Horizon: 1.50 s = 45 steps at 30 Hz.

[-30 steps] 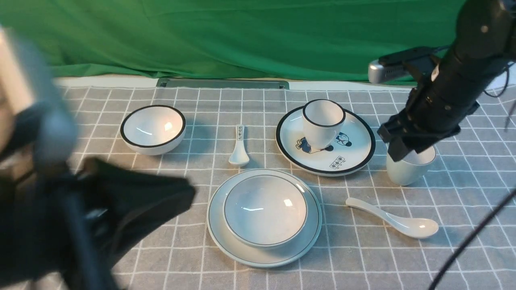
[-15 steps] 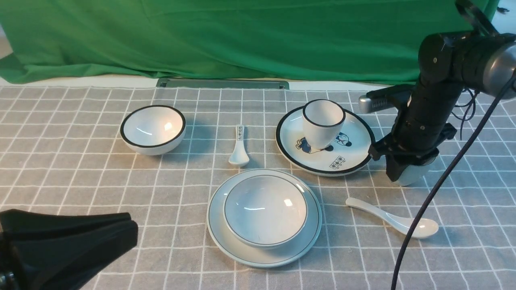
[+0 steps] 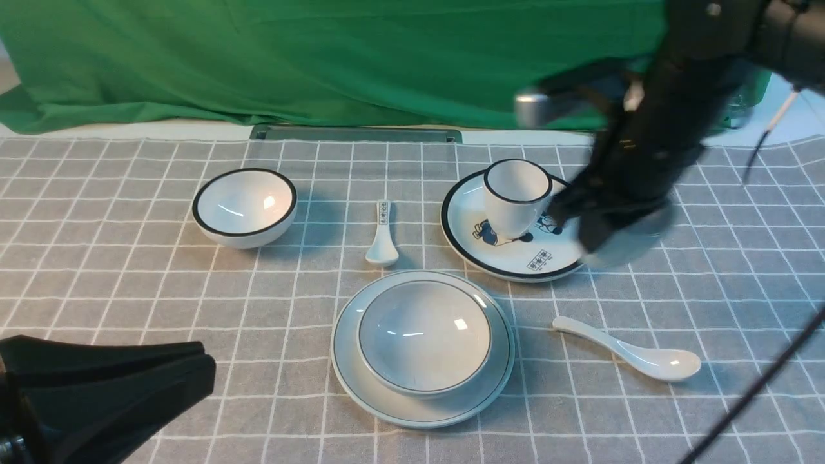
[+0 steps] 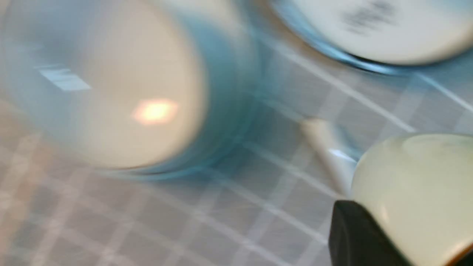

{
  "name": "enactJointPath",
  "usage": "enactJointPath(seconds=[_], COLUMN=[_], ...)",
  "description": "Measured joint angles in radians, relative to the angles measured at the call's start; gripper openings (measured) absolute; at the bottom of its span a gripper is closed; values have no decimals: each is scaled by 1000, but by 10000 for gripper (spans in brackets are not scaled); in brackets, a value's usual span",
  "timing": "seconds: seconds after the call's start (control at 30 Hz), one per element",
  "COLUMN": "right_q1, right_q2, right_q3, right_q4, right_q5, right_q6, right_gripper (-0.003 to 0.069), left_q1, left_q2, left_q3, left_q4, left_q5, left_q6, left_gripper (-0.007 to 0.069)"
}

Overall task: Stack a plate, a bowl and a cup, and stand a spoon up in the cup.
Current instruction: Use the right arm to put the blue teacup into the blue rice bowl in the middle, then use the right arm to grab a blue soup spoon

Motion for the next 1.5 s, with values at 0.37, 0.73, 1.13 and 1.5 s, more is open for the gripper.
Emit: enactJointPath(seconds=[0.37, 0.73, 1.13, 1.5], right_q1=[255, 255, 255, 120], right_q2=[183, 274, 233, -85], right_q3=[-20, -65, -159, -58], right_q4=[29, 17, 8, -204], right_q5=[-147, -159, -31, 9], right_q6=[9, 41, 78, 31], right_gripper=[85, 113, 540, 230], left_q1=[0, 0, 0, 0], left_q2=[0, 0, 0, 0], left_q3=[0, 0, 0, 0], left_q4=[12, 16, 17, 19], left_q5=[0, 23, 37, -25], left_q6=[0, 0, 0, 0], left_gripper=[9, 9, 9, 9])
